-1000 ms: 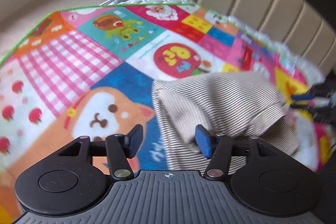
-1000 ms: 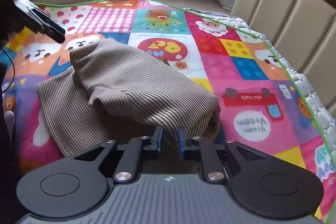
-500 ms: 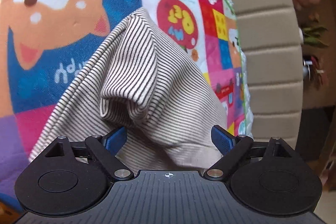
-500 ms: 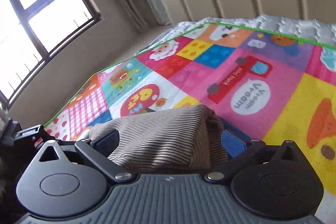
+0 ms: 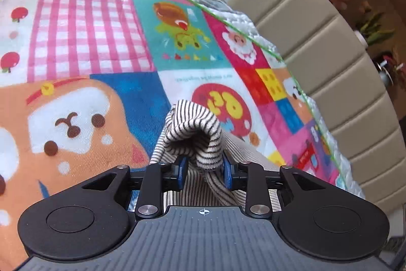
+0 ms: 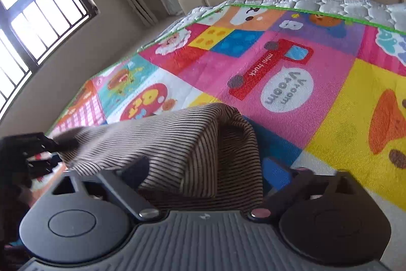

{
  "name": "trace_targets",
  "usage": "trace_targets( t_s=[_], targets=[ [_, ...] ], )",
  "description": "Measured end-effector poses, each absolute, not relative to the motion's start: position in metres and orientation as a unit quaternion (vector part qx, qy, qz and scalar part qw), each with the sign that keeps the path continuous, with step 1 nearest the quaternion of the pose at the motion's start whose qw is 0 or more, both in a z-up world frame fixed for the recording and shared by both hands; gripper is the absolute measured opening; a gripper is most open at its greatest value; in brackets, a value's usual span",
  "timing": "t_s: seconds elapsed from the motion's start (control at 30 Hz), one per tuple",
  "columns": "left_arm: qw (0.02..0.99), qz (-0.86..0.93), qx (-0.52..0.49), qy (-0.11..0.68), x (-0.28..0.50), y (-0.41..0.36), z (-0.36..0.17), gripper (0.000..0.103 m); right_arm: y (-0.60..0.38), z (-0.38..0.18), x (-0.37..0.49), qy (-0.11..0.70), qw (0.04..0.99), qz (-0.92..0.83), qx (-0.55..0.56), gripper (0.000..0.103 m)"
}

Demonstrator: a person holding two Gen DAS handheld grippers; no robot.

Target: Fold clothes

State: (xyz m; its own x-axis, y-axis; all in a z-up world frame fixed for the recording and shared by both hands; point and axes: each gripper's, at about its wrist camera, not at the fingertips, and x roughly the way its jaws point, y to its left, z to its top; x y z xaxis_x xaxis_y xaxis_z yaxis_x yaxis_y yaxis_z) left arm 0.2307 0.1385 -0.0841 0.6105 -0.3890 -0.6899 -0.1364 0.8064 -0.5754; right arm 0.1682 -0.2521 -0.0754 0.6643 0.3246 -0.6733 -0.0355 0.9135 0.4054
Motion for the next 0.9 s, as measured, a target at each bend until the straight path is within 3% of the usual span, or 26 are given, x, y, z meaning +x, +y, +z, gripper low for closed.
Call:
trace_targets(
  t_s=[0.03, 0.2, 0.23, 0.33, 0.43, 0.63, 0.7, 0.73, 0.77, 0.83, 0.9],
  targets=[
    [0.827, -0.086, -0.323, 0.453, 0.230, 0.139, -0.090, 0.035, -0.252, -0.076, 0.173, 0.400, 0.890, 0.104, 0.191, 0.073],
    [0.713, -0.125, -0.465, 0.510, 0.214, 0.145, -0.122, 0.053, -0.249, -0.089, 0.195, 0.420, 0.873, 0.098, 0.226, 0.068],
    [0.709, -0.127, -0.477, 0.503, 0.211, 0.147, -0.120, 0.058, -0.245, -0.086, 0.194, 0.410, 0.886, 0.092, 0.197, 0.067],
    [0.728, -0.132, -0.476, 0.475, 0.208, 0.156, -0.106, 0.075, -0.205, -0.064, 0.166, 0.318, 0.940, 0.118, -0.027, 0.067],
    [0.760, -0.116, -0.444, 0.460, 0.212, 0.162, -0.095, 0.078, -0.162, -0.060, 0.142, 0.257, 0.937, 0.165, -0.169, 0.076],
    [0.791, -0.102, -0.389, 0.462, 0.223, 0.156, -0.094, 0.079, -0.089, -0.087, 0.119, 0.220, 0.894, 0.249, -0.301, 0.077],
    [0.796, -0.105, -0.381, 0.458, 0.229, 0.153, -0.098, 0.073, -0.084, -0.095, 0.123, 0.224, 0.889, 0.238, -0.322, 0.068],
    [0.800, -0.106, -0.374, 0.456, 0.231, 0.151, -0.099, 0.056, -0.088, -0.096, 0.128, 0.232, 0.889, 0.228, -0.323, 0.048],
    [0.805, -0.109, -0.370, 0.451, 0.231, 0.151, -0.097, 0.035, -0.092, -0.097, 0.132, 0.239, 0.889, 0.218, -0.323, 0.035],
    [0.812, -0.119, -0.365, 0.439, 0.232, 0.150, -0.094, 0.025, -0.108, -0.089, 0.137, 0.248, 0.895, 0.204, -0.311, 0.035],
    [0.806, -0.142, -0.382, 0.429, 0.223, 0.149, -0.087, 0.025, -0.123, -0.081, 0.137, 0.255, 0.894, 0.200, -0.311, 0.035]
  ],
)
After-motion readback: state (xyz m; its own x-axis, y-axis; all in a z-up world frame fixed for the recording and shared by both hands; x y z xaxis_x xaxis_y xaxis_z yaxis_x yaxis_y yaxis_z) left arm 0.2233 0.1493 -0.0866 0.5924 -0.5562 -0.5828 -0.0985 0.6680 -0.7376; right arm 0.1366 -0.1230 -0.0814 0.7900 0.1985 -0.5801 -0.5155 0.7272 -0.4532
